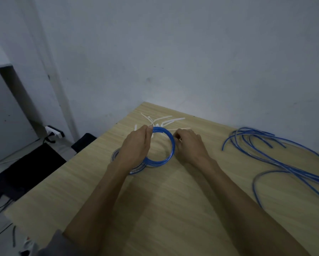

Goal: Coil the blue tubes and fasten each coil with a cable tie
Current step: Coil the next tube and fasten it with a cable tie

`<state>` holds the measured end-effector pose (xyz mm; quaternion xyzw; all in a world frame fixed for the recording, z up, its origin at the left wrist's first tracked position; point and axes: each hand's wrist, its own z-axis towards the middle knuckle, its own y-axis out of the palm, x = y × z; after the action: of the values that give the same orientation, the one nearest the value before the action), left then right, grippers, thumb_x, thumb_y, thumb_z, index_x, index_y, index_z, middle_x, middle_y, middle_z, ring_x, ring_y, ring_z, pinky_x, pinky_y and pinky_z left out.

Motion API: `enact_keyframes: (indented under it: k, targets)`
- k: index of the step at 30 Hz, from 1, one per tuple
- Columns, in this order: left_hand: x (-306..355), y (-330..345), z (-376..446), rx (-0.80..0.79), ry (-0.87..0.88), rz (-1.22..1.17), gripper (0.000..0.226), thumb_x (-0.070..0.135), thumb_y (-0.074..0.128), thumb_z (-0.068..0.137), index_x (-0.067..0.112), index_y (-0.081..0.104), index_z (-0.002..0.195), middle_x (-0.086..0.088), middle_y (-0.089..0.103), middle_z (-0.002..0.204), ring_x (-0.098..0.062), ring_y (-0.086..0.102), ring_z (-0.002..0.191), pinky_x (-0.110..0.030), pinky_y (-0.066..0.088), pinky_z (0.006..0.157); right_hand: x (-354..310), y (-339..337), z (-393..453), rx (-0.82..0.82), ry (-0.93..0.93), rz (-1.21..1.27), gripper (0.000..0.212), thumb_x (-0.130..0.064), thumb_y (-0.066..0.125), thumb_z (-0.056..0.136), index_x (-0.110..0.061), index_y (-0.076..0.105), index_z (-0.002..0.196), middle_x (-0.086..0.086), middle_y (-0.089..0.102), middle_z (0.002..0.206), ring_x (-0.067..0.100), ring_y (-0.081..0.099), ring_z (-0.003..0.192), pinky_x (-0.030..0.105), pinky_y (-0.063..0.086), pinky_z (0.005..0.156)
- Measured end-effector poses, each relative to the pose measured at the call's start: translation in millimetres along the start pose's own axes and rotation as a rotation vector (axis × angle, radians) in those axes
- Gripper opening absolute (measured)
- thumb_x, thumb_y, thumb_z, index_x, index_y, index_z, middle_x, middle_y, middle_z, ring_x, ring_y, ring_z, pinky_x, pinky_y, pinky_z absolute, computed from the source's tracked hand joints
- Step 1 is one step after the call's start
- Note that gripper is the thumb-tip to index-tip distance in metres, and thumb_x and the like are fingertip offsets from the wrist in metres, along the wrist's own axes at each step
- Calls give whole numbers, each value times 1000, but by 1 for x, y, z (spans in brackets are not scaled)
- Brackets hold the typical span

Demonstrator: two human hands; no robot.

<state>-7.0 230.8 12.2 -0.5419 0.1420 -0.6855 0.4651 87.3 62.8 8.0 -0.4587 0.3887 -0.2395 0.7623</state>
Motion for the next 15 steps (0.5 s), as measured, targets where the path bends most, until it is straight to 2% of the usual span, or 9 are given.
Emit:
enact_keyframes:
  k: [3,6,8,11,13,15]
  targets:
    - [6,4,-2,31,-27,-6,47,34,23,110,8,50,81,-14,59,66,-31,57,64,-43,44,62,8,-22,-13,49,9,128,12,-25,53,101,-23,63,95,-10,69,88,16,64,88,45,51,88]
    - [14,13,-2,67,-67,0,48,33,22,110,5,54,86,-13,61,66,-32,60,65,-45,48,66,12,-49,-31,116,-17,256,9,-25,55,101,-22,63,96,-12,69,83,9,65,80,39,54,81]
    - [24,21,1,93,-89,-12,49,33,21,110,4,53,87,-7,56,64,-30,59,66,-40,42,64,13,-63,-47,147,-85,274,7,-25,57,100,-23,63,96,-12,67,84,9,64,78,38,56,79]
    - [47,36,5,152,-171,-106,45,30,23,111,4,54,90,-3,52,68,-28,53,70,-33,34,66,14,-76,-71,182,-217,139,7,-25,59,97,-21,64,95,-10,68,87,12,62,76,41,56,73]
    - [59,46,5,168,-245,-232,49,31,22,111,4,57,89,-7,57,69,-32,60,72,-37,41,66,16,-80,-83,200,-275,-19,7,-22,59,97,-18,65,95,-5,69,90,18,64,76,41,55,67]
    - [70,58,0,133,-256,-348,51,32,22,110,8,54,78,-6,56,60,-33,66,68,-41,52,68,20,-80,-93,233,-324,-211,5,-17,62,96,-13,64,95,2,68,88,26,64,68,40,52,56]
